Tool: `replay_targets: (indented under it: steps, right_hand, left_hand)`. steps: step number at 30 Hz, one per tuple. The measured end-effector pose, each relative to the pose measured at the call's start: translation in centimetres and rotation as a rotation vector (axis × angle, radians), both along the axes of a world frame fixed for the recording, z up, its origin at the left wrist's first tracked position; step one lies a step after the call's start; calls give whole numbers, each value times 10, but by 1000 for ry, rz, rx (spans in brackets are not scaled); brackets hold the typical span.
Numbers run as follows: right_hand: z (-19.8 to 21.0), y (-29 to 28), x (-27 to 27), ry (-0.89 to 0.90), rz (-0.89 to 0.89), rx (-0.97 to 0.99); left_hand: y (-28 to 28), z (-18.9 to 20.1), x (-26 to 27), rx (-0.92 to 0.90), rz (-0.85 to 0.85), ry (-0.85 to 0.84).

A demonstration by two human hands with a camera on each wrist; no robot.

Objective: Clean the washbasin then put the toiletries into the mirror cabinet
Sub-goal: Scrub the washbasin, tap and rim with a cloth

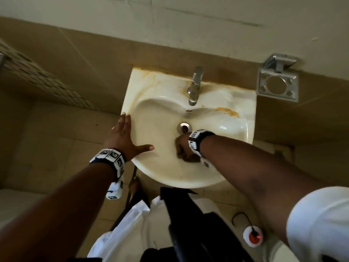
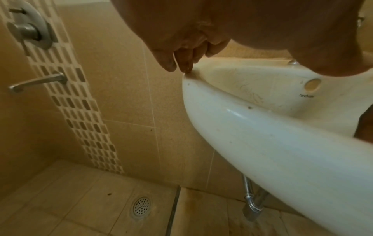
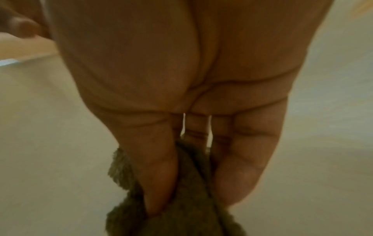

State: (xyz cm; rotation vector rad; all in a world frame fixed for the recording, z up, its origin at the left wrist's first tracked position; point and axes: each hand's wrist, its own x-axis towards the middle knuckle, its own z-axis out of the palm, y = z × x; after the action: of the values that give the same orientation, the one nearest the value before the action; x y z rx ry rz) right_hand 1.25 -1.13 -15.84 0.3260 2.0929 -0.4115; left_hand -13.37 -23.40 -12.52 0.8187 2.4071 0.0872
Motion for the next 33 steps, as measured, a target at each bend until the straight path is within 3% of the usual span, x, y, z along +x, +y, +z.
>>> replay_targets:
  steps: [1, 2, 4, 8, 10, 13, 15, 17, 21, 23, 26, 28, 30, 31, 33]
  right_hand:
    - [11, 6, 4, -63, 46, 63]
    - [19, 17, 8, -169, -41, 116]
    - [28, 41, 18, -208, -118, 248]
    - [22, 47, 10, -103, -288, 387]
    - [12, 32, -2, -96, -394, 277]
    - [-4, -15, -49, 47, -404, 28]
    - [-10, -48, -86, 163, -614, -164]
    - [-12, -66, -122, 362, -832, -235]
    - [10, -55, -151, 786, -958, 92]
    - [12, -49, -150, 885, -962, 241]
    - [0, -52, -155, 1009, -1121, 321]
    - [-3, -53, -169, 1026, -1355, 354]
    - [7, -50, -184, 923, -1545, 388]
    - [10, -49, -193, 865, -1532, 404]
    - [18, -51, -211, 902, -1297, 416]
  left_hand:
    - [0, 4, -3, -26, -23, 1]
    - [1, 7, -4, -49, -44, -3]
    - [1, 12, -11, -82, -82, -10]
    - [-3, 18, -25, -120, -196, 3]
    - [-6, 21, -30, -122, -273, -2]
    - [-9, 24, -44, -121, -345, -26]
    - [-11, 24, -52, -98, -365, -42]
    - [-12, 25, -60, -65, -361, -76]
    - [-6, 39, -73, 25, -331, -170]
    - [-4, 46, -78, 26, -335, -212]
    - [-5, 48, -82, 33, -369, -242]
    - [-9, 44, -85, 40, -374, -291]
    - [-11, 40, -89, 64, -382, -336]
    - [-12, 39, -92, 74, -383, -354]
    - [-14, 37, -96, 86, -381, -378]
